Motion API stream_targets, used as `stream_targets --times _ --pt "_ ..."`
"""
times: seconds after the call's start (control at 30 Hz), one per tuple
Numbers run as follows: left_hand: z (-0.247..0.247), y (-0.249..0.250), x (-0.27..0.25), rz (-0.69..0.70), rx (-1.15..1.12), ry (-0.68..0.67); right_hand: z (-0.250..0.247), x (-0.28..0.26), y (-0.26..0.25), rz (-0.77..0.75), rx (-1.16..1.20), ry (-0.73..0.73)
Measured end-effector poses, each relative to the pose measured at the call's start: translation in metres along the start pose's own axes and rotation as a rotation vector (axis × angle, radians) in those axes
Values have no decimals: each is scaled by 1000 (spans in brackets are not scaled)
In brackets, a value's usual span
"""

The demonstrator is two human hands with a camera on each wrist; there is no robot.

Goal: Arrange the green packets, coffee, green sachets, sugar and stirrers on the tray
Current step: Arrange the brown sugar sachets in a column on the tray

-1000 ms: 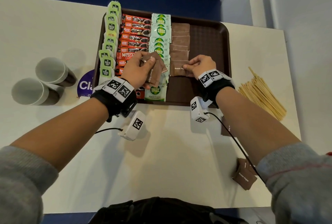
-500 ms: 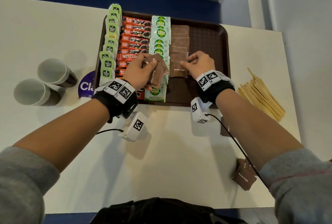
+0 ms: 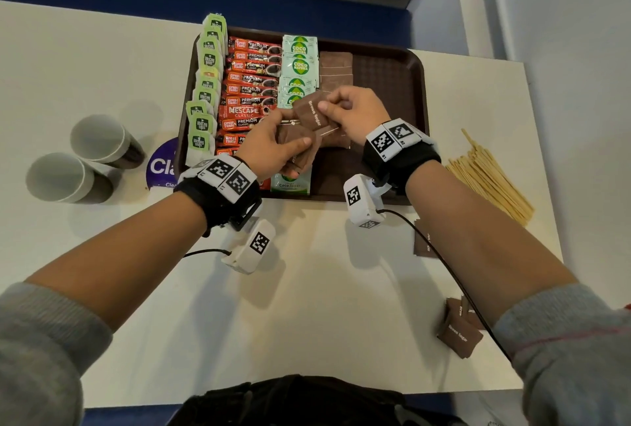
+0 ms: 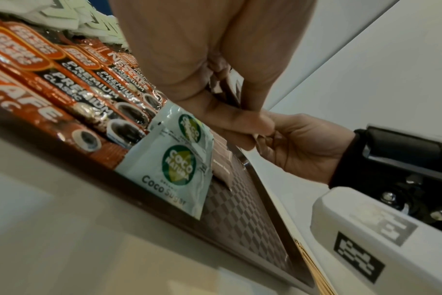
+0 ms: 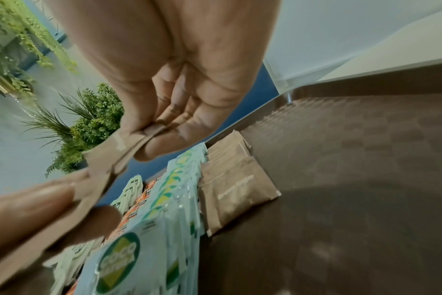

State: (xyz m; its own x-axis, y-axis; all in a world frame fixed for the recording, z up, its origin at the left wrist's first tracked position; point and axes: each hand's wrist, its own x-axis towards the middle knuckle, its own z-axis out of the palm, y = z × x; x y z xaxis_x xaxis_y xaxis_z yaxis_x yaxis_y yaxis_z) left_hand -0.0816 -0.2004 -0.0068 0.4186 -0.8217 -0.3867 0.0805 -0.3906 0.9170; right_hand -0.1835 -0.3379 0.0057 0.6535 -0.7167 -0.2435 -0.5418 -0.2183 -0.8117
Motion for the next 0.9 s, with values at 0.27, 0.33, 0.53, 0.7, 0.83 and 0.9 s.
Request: stream_targets --times 0.27,0.33,0.53,0.7,0.83,0.9 --pt "-3 1 4 -16 -97 95 -11 -3 -2 -125 -142 -56" --pt "0 4 3 -9 -107 73 -9 -6 -3 -153 -170 -91" --pt "3 4 5 3 -63 38 -8 -8 1 -79 -34 -74" --pt "2 4 7 -10 -54 83 -15 -7 12 28 63 -140" --pt "-2 2 8 -27 -75 133 -20 2 27 110 19 6" --pt "-5 2 9 -28 -85 154 -22 3 34 171 -18 36"
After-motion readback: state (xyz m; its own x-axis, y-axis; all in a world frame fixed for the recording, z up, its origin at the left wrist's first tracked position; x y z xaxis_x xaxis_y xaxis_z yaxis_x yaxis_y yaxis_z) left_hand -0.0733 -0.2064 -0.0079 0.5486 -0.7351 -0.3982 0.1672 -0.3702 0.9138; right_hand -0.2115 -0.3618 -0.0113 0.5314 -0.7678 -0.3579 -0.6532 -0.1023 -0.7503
